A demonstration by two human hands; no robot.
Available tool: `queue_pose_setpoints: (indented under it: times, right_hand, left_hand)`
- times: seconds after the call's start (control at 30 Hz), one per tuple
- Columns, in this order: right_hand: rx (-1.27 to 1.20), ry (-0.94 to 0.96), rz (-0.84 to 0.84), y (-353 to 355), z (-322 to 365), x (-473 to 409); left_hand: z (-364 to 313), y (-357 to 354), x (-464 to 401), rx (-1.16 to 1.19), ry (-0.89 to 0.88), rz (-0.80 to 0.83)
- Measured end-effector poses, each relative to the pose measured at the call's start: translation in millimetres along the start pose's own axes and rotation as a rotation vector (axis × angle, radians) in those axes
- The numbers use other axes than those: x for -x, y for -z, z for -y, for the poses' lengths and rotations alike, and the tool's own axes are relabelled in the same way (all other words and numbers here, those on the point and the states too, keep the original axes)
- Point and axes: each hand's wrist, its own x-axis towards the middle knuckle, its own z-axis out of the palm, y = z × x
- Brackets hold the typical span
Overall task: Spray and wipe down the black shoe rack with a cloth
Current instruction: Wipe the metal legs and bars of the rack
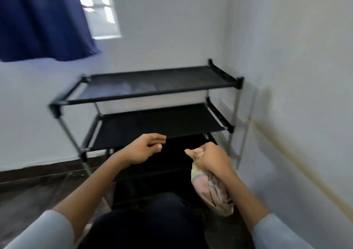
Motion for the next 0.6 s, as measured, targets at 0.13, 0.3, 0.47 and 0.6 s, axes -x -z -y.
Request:
queue_pose_setpoints:
  times: [0.13, 0.3, 0.47, 0.6]
  right_hand:
    - [-0.021, 0.236, 0.006, 9.9, 99.6, 25.8]
    - [-0.06, 0.508, -0.022, 2.1, 205.3, 62.8]
    - [-0.13, 0.659, -0.119, -30.0, 274.7, 78.5]
    - [-0.133, 0.681, -0.203, -55.4, 304.1, 67.9]
  left_hand:
    - [10.2, 69.4, 70.0, 0.046, 0.026, -0.253]
    - [36.6, 145.0, 139.9, 0.124, 0.067, -0.593]
    - [59.8, 196.6, 156.6, 0.148, 0.094, -0.692]
    - [68.6, 219.1, 137.9, 0.219, 0.077, -0.705]
